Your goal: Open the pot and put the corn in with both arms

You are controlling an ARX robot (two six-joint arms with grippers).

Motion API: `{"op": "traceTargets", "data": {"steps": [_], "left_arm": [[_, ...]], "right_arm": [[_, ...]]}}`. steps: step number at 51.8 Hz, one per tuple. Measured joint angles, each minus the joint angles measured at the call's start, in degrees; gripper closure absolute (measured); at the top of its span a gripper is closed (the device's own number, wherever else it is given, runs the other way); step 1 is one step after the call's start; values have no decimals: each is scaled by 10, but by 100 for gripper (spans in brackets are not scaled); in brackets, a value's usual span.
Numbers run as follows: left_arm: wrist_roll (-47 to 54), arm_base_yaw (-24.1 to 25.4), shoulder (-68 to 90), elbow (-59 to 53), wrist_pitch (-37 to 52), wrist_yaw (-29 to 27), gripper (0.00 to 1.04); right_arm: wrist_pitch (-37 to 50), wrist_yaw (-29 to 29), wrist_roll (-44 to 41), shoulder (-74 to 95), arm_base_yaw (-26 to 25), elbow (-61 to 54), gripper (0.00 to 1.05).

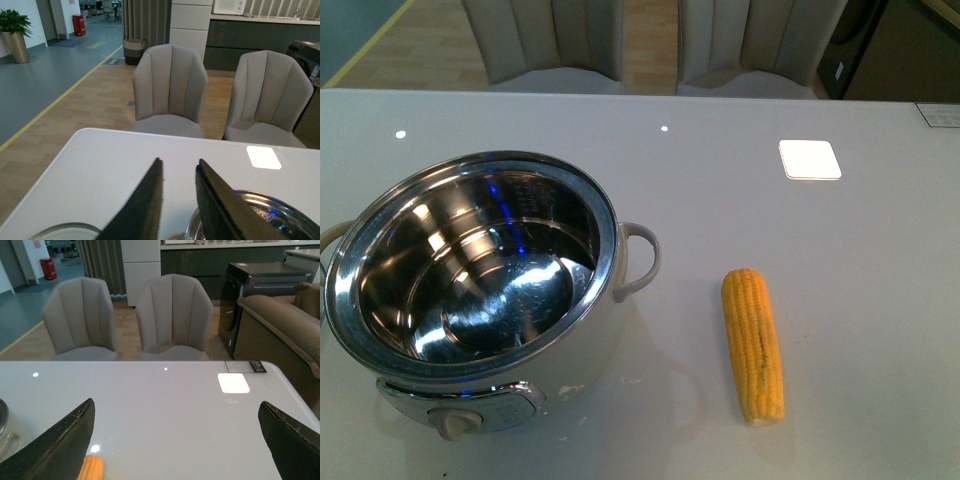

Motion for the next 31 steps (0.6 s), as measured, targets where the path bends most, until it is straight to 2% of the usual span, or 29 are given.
{"op": "traceTargets", "data": {"steps": [3, 5, 24, 27, 31], "left_arm": [[1, -17, -26, -13, -15, -19, 99], [0, -23, -37, -17, -21, -27, 102], [3, -87, -158, -54, -102, -89, 101], [3, -120, -167, -67, -91, -135, 101], [3, -142, -181, -73, -99, -138, 101]], "right_arm": [[0, 0, 0, 0, 0, 0, 9], [0, 0, 0, 0, 0, 0, 9], [0, 0, 0, 0, 0, 0, 9], [0, 0, 0, 0, 0, 0, 9], [0, 0, 0, 0, 0, 0, 9]]}}
